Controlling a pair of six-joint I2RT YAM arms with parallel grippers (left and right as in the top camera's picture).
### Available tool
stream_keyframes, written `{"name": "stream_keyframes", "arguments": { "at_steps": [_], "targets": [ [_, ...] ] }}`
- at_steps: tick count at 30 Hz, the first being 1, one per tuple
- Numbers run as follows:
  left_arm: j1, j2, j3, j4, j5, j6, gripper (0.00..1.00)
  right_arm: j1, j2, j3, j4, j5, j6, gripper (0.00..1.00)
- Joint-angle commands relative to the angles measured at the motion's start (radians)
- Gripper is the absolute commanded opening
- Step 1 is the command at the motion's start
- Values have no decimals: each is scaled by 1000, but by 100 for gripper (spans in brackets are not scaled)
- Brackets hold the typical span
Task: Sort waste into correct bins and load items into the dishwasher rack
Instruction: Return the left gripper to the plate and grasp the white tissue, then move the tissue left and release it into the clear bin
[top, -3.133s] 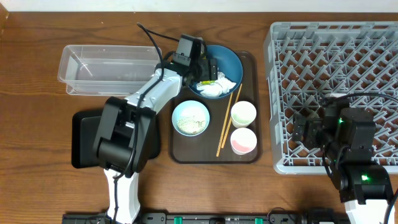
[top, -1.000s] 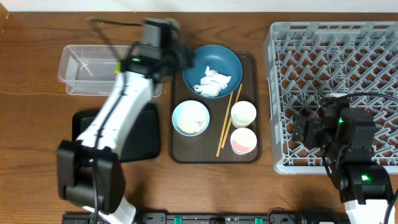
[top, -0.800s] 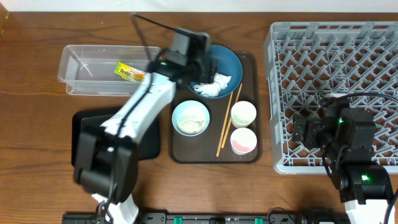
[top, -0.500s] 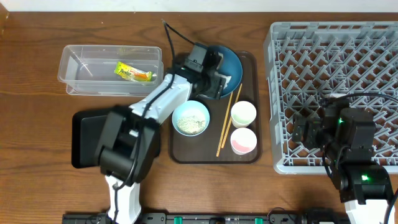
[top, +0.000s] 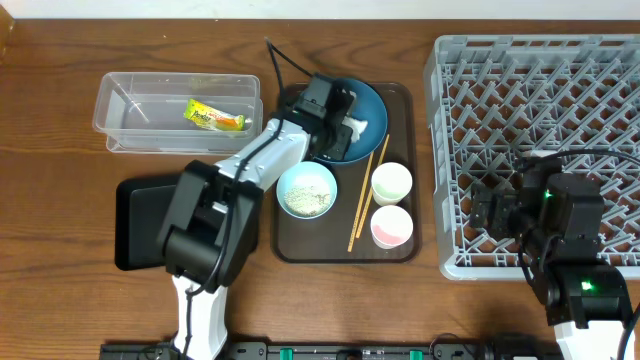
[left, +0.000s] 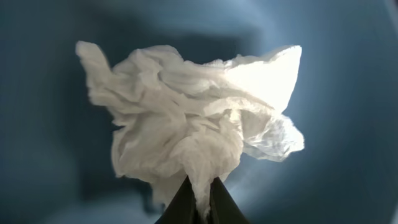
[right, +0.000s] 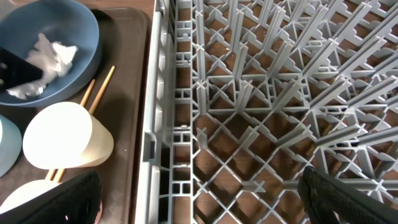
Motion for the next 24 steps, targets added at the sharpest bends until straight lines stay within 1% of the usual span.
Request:
{"name": "stream_keyframes", "arguments": {
  "at_steps": [1, 4, 8, 13, 16, 18, 22, 24],
  "targets": [
    [54, -138, 23, -10, -51, -61, 7, 14, -3, 20, -1, -4, 13, 99],
    [122, -229, 23, -51, -94, -111, 7, 14, -3, 20, -2, -4, 13, 99],
    [230, -307, 23, -101, -105, -167, 7, 14, -3, 20, -1, -4, 13, 99],
    [371, -322, 18, -175, -105, -249, 7, 14, -3, 20, -1, -4, 13, 99],
    [434, -308, 2, -177, -105, -309, 9, 14, -3, 20, -1, -4, 13, 99],
    [467, -293, -2, -177, -105, -333, 17, 14, -3, 20, -1, -4, 13, 99],
    [499, -264, -3, -173, -105, -333, 42, 14, -3, 20, -1, -4, 13, 99],
    [501, -260, -3, -174, -104, -333, 51, 14, -3, 20, -1, -4, 13, 99]
  ]
}}
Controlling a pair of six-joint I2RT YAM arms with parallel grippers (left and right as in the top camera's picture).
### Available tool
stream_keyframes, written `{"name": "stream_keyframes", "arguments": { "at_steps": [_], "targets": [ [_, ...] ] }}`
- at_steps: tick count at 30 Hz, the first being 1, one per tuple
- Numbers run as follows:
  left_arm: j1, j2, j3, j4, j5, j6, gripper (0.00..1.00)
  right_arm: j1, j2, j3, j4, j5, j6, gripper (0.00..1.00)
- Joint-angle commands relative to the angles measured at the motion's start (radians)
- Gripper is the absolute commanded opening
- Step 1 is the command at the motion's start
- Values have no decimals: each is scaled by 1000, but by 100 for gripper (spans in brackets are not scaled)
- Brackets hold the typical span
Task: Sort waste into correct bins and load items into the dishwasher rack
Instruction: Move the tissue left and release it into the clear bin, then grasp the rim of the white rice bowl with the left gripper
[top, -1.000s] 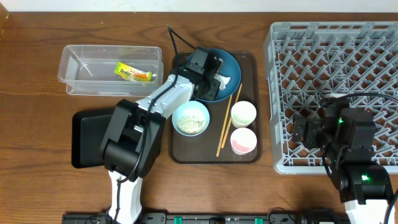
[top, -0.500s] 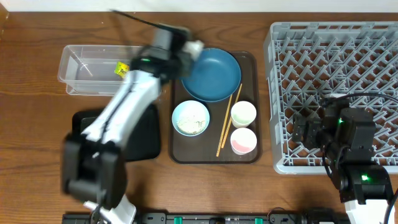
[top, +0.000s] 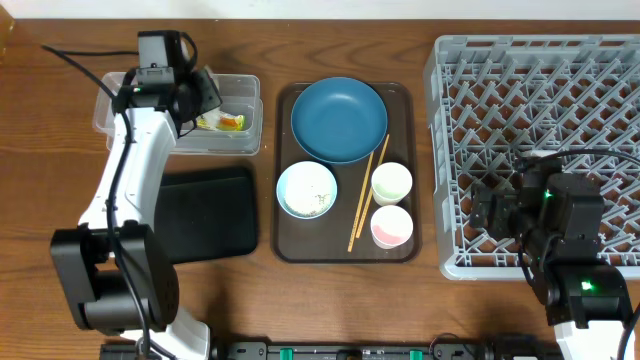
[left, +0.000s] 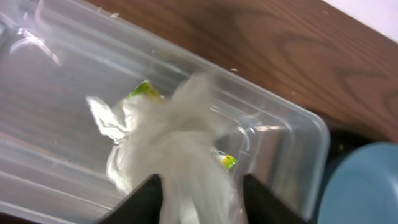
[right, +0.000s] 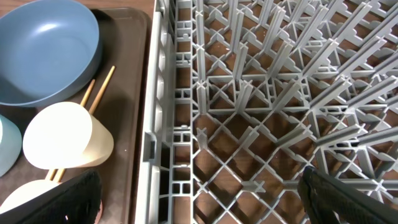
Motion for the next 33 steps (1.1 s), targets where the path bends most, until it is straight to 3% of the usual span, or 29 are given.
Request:
{"name": "stream_keyframes", "arguments": {
  "at_steps": [1, 12, 20, 26, 33],
  "targets": [
    [2, 16, -13, 0, -4, -22, 54, 14, -3, 20, -1, -4, 13, 99],
    [-109, -84, -12, -56, 183, 2, 55, 14, -3, 20, 0, -4, 13, 99],
    [-348, -32, -21, -264, 182, 4, 55, 14, -3, 20, 0, -4, 13, 99],
    [-516, 39, -26, -288, 172, 4, 55, 14, -3, 20, -1, -4, 13, 99],
    [-634, 148, -26, -283, 62, 3, 55, 14, -3, 20, -3, -4, 13, 99]
  ]
}}
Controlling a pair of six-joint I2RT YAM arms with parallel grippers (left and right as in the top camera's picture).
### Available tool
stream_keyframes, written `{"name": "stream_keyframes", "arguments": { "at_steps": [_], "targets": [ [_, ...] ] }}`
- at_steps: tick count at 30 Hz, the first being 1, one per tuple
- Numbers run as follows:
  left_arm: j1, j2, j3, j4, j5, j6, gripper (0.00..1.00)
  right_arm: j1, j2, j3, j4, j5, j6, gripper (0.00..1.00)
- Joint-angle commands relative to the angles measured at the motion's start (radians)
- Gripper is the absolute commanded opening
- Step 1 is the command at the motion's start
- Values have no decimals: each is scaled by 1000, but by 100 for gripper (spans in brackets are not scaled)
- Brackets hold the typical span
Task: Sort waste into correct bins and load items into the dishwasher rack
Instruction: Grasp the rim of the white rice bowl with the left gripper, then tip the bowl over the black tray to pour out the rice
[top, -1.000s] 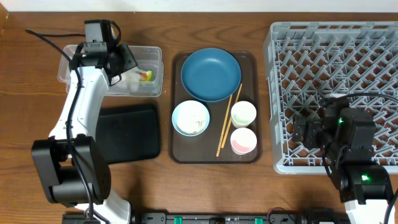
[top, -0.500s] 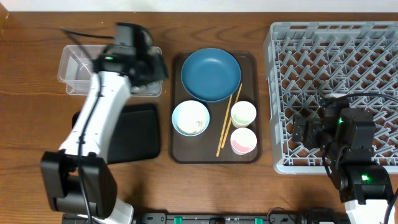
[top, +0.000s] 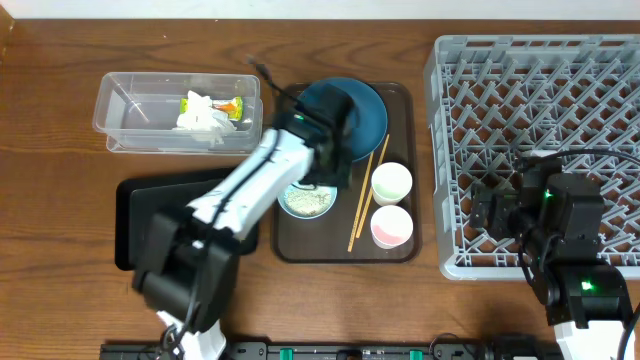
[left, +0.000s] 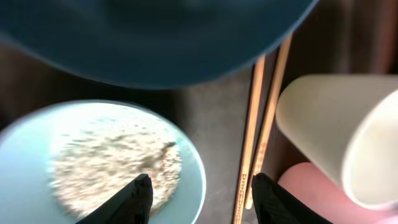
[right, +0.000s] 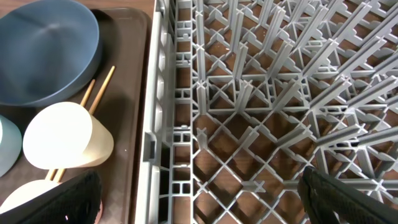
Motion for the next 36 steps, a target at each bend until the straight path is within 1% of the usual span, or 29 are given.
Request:
{"name": "stream_keyframes", "arguments": {
  "at_steps": [1, 2, 4, 5, 8, 12, 17, 25, 28, 32, 36],
  "targets": [
    [-26, 53, -11, 1, -51, 16, 54, 14, -3, 19, -3, -4, 13, 99],
    [-31, 69, -11, 0, -51, 13, 51, 14, -3, 19, -3, -4, 13, 99],
    [-39, 98, -11, 1, -51, -13, 50, 14, -3, 19, -3, -4, 13, 99],
    [-42, 112, -11, 4, -51, -19, 46, 14, -3, 19, -3, -4, 13, 99],
    [-42, 144, -11, 7, -51, -21, 24, 14, -3, 19, -3, -4, 13, 99],
    [-42, 143, -11, 1, -51, -21, 7, 14, -3, 19, -3, -4, 13, 99],
    [-39, 100, -10, -29, -61, -21, 6, 14, -3, 19, -3, -4, 13, 99],
    [6, -97, -10, -118, -73, -24, 6, 14, -3, 19, -3, -4, 13, 99],
    [62, -171, -10, -175, -72, -43, 6, 14, -3, 19, -3, -3, 13, 99],
    [160, -237, -11, -229, -52, -31, 6, 14, -3, 19, -3, -3, 13, 99],
    [289, -271, -32, -231, 113, 71, 6, 14, -3, 19, -2, -3, 13, 99]
  ]
}}
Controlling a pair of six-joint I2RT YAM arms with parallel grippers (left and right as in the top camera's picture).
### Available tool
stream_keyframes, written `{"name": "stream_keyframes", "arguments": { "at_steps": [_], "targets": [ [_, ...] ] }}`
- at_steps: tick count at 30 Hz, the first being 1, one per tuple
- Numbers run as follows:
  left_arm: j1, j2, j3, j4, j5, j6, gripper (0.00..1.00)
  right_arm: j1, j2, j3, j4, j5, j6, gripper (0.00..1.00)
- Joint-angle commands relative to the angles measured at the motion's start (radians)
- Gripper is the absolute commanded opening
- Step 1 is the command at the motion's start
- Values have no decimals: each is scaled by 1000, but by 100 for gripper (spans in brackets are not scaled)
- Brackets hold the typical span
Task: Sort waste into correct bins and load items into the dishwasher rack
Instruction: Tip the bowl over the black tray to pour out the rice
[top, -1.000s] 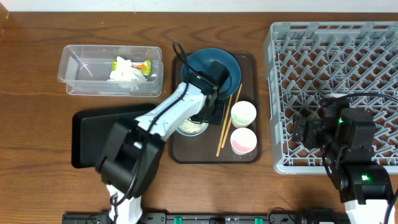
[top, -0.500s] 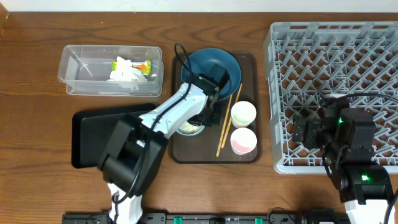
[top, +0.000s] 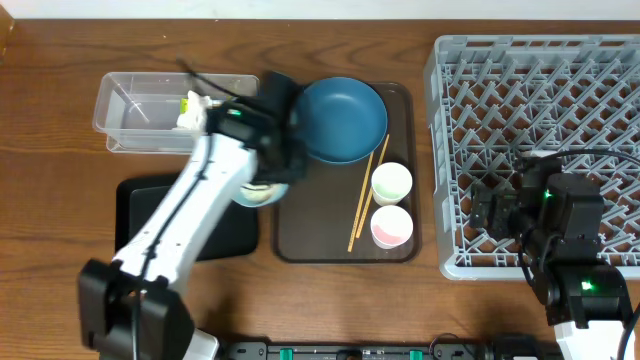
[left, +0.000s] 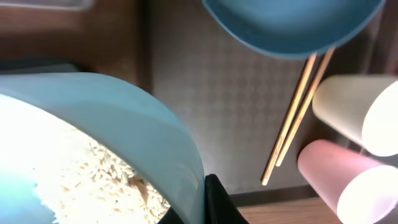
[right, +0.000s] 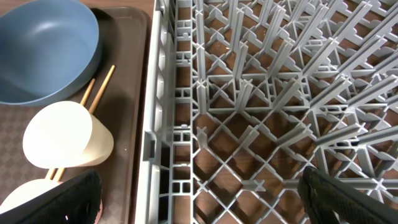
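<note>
My left gripper (left: 202, 202) is shut on the rim of a light blue bowl (left: 93, 143) with rice in it. In the overhead view this bowl (top: 256, 193) sits tilted at the left edge of the brown tray (top: 320, 245), partly over the black bin (top: 190, 220), with the left gripper (top: 274, 172) on it. A dark blue bowl (top: 340, 120), chopsticks (top: 366, 190), a white cup (top: 391, 183) and a pink cup (top: 391, 227) stay on the tray. The right gripper (right: 199, 208) hangs open over the grey dishwasher rack (right: 267, 93), holding nothing.
A clear container (top: 140, 115) at the back left holds a white tissue (top: 193, 112) and a yellow-green wrapper, mostly hidden by my arm. The rack (top: 540, 120) fills the right side. Bare wooden table lies around the tray and the bins.
My left gripper was open above the rice bowl on the tray. Now it is shut on the bowl's rim, and the bowl is tilted at the tray's left edge, toward the black bin.
My left gripper was shut on a crumpled tissue in the dark blue bowl. Then it was over the clear container with the tissue. Later the tissue lay in the container and the gripper hung open over the rice bowl, which it now holds. The right arm stayed still.
</note>
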Motion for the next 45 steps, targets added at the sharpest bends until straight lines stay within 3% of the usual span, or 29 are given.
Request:
{"name": "stream_keyframes", "arguments": {
  "at_steps": [1, 15, 22, 29, 38, 45],
  "targets": [
    [109, -23, -37, -4, 158, 99, 6, 14, -3, 19, 0, -4, 13, 99],
    [662, -18, -353, 105, 906, 504, 6, 14, -3, 19, 0, -4, 13, 99],
    [832, 20, -462, 105, 1221, 659, 6, 14, -3, 19, -1, -4, 13, 99],
    [935, 53, -534, 111, 1366, 658, 6, 14, -3, 19, -1, -4, 13, 99],
    [954, 59, -537, 108, 1369, 494, 6, 14, -3, 19, -1, -4, 13, 99],
    [954, 59, -537, 167, 1327, 489, 6, 14, -3, 19, -1, -4, 13, 99]
  ]
}}
